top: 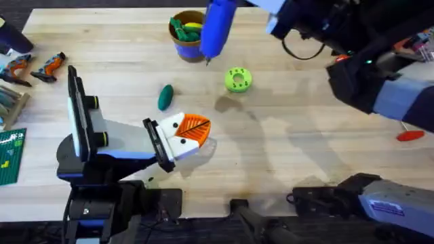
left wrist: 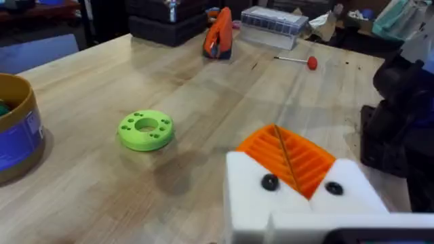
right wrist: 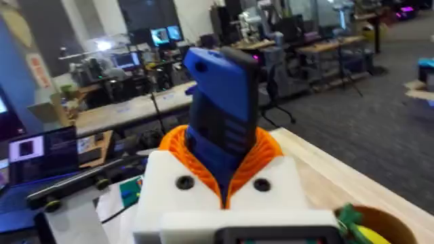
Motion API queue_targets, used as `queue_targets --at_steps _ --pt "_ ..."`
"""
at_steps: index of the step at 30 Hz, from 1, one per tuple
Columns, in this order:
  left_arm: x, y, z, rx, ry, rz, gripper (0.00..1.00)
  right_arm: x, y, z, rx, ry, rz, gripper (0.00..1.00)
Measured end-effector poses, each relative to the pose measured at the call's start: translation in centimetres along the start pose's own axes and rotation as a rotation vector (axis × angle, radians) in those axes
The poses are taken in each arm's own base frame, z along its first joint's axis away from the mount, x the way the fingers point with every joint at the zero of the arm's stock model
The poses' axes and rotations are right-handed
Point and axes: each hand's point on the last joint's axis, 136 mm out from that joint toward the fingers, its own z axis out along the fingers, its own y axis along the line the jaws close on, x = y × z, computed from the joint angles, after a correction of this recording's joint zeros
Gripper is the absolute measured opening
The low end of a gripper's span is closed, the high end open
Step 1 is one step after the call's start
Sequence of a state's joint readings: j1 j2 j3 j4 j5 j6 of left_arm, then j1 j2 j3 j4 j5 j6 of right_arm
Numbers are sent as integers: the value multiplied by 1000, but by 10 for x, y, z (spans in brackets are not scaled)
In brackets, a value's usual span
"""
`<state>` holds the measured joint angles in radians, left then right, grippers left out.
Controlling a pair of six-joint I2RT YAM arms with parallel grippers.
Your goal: Pick up the gripper from the table and insert it into the empty holder that is missing its gripper. Then pick up a screw, insert it into the mounting hole, and use the screwdriver to tighten it. Finally, clean up the table by picking up the vegetable and placing it into the bucket.
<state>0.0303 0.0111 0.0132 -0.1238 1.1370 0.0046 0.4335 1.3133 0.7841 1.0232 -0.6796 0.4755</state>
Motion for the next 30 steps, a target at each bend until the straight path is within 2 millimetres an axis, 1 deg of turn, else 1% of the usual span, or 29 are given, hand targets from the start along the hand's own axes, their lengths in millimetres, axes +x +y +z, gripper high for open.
queue_targets --at_steps 1,2,5,6,11,17,19,22,30 --pt "0 0 0 0 0 0 8 0 6 3 -21 -8 -7 27" --pt "0 0 0 0 0 0 8 3 21 12 -85 -37 -25 27" --pt "0 0 0 0 0 0 8 11 29 21 -139 -59 -20 27" --pt "0 0 0 0 0 0 8 18 34 25 -184 -87 -14 27" --pt "0 0 0 0 0 0 8 22 48 23 -279 -92 -23 27" --pt "0 0 0 0 0 0 8 32 67 18 -383 -32 -24 27" --pt "0 0 0 0 0 0 8 40 85 19 -453 -2 -14 27" --pt "0 0 0 0 0 0 8 43 95 20 -483 6 -7 27" --pt "0 0 0 0 0 0 8 49 110 20 -535 26 -2 27"
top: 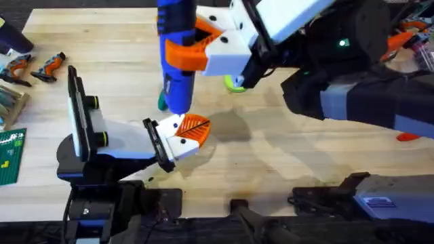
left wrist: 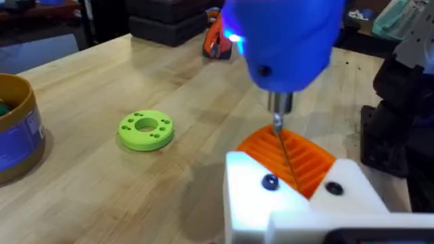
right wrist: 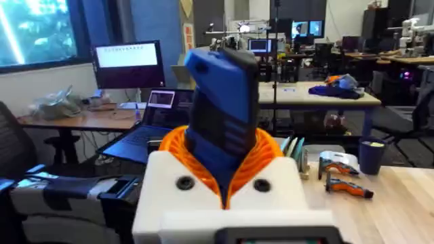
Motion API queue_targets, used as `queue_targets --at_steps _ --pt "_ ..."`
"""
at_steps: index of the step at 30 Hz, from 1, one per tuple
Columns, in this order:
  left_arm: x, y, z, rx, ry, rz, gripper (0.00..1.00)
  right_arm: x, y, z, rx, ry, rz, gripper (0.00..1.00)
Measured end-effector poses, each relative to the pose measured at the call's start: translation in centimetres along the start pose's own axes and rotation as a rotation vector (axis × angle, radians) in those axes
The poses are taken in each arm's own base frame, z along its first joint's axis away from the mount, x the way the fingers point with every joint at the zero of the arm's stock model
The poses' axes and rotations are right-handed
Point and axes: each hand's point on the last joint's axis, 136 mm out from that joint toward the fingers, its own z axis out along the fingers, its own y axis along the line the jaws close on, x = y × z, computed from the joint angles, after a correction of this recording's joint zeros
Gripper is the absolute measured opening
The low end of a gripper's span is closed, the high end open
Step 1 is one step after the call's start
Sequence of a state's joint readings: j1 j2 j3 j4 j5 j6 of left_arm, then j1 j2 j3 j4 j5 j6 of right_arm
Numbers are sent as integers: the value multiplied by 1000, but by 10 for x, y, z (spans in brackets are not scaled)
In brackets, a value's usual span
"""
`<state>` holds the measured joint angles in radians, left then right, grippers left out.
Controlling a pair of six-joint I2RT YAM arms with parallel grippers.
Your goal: Pick up the gripper from the table and insert it into the empty holder that is missing its gripper. Then pick up a screw, insert it into the mounting hole, and use the screwdriver to tighten it. Finally, clean up the table by picking up the vegetable and placing it into the bucket.
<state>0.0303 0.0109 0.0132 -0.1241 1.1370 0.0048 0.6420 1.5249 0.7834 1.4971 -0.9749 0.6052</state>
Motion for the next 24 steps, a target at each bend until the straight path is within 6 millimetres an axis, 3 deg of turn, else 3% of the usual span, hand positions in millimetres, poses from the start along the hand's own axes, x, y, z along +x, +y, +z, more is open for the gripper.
queue_targets --at_steps 11,24 --pt "0 0 0 0 0 0 8 11 16 11 -64 32 9 27" --pt "0 0 0 0 0 0 8 13 15 13 -67 39 -43 27"
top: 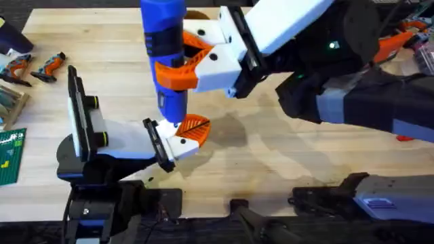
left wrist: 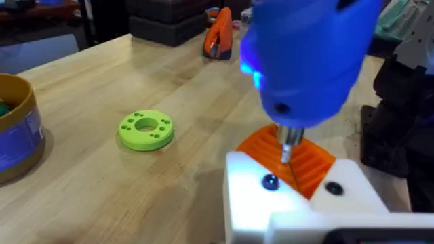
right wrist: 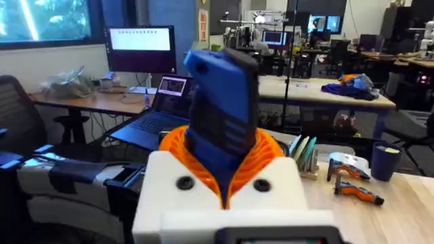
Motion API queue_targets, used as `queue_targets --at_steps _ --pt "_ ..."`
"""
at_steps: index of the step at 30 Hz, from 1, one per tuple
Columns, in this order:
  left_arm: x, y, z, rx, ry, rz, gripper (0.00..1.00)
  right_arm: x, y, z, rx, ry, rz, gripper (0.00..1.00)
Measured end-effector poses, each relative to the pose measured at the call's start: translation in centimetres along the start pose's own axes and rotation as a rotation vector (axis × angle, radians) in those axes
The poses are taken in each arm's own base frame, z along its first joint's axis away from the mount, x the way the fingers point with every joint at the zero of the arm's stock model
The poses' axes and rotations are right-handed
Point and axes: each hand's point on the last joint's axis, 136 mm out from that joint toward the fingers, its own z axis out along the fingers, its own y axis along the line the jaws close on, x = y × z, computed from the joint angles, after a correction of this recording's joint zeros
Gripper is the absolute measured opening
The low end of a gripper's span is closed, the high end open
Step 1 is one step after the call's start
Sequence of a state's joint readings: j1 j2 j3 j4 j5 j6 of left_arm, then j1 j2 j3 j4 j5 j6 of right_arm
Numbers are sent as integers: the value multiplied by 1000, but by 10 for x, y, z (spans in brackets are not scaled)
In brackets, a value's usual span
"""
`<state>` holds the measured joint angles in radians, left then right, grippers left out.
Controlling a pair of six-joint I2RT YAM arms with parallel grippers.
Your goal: Pick up the gripper from the table and insert it into the empty holder that is missing its gripper. Then pick up a screw, insert it into the mounting hole, and use the screwdriver to tighten it. Finally, clean up the table by picking up the vegetable and placing it into the bucket.
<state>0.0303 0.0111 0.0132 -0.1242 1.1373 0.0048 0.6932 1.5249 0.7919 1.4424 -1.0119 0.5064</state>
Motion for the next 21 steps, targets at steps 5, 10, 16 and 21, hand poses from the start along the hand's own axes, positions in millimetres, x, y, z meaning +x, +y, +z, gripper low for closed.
queue_targets --at_steps 5,10,16,21 --pt "0 0 0 0 0 0 8 2 0 2 -3 8 5 27" --pt "0 0 0 0 0 0 8 3 0 3 -3 9 -1 27" --pt "0 0 0 0 0 0 8 7 -2 3 3 21 3 27" --pt "0 0 0 0 0 0 8 8 -1 4 1 26 -6 27"
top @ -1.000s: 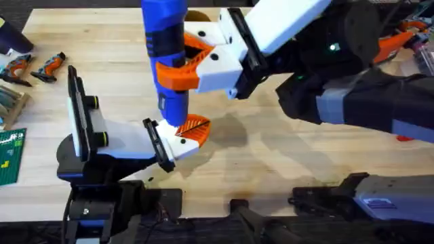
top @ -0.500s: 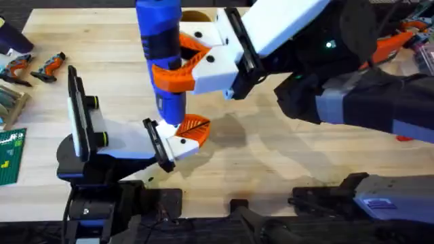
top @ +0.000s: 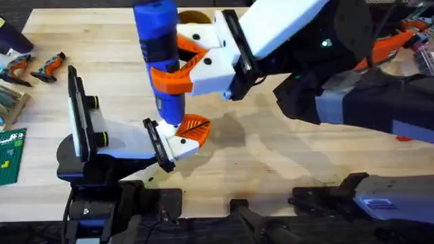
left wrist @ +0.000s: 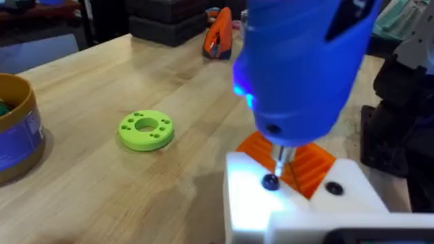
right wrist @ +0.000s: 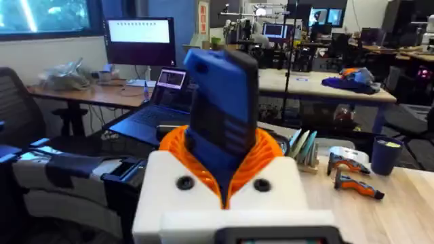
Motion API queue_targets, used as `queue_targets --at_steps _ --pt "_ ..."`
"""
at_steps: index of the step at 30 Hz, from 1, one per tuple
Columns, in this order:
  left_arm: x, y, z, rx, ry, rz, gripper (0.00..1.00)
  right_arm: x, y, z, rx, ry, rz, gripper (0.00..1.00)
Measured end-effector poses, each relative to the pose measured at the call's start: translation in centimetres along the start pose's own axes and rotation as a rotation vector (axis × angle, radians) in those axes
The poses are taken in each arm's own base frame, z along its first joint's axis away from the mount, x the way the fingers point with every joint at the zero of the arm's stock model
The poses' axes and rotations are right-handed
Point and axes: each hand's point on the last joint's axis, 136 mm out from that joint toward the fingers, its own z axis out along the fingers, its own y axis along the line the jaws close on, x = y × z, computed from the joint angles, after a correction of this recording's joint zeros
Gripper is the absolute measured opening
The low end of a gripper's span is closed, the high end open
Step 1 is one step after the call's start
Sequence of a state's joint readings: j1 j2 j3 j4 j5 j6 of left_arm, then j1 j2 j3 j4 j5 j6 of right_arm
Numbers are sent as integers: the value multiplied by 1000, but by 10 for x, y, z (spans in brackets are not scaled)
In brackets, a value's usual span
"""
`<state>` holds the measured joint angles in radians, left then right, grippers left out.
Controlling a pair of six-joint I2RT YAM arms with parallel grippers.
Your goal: Pick up the gripper from the table and insert it into the empty holder that is missing its gripper. Then pick up a screw, insert it into the mounting hole, and use the screwdriver to tighten it. Finally, clean up the table by picking up the vegetable and placing it into the bucket.
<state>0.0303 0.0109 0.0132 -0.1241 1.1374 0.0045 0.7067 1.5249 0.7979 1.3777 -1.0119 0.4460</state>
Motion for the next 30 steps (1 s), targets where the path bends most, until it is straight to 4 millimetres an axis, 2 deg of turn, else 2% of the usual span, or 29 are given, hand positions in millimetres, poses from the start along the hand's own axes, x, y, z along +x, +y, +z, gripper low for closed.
queue_targets --at_steps 30 --pt "0 0 0 0 0 0 8 6 2 4 -6 17 -17 27"
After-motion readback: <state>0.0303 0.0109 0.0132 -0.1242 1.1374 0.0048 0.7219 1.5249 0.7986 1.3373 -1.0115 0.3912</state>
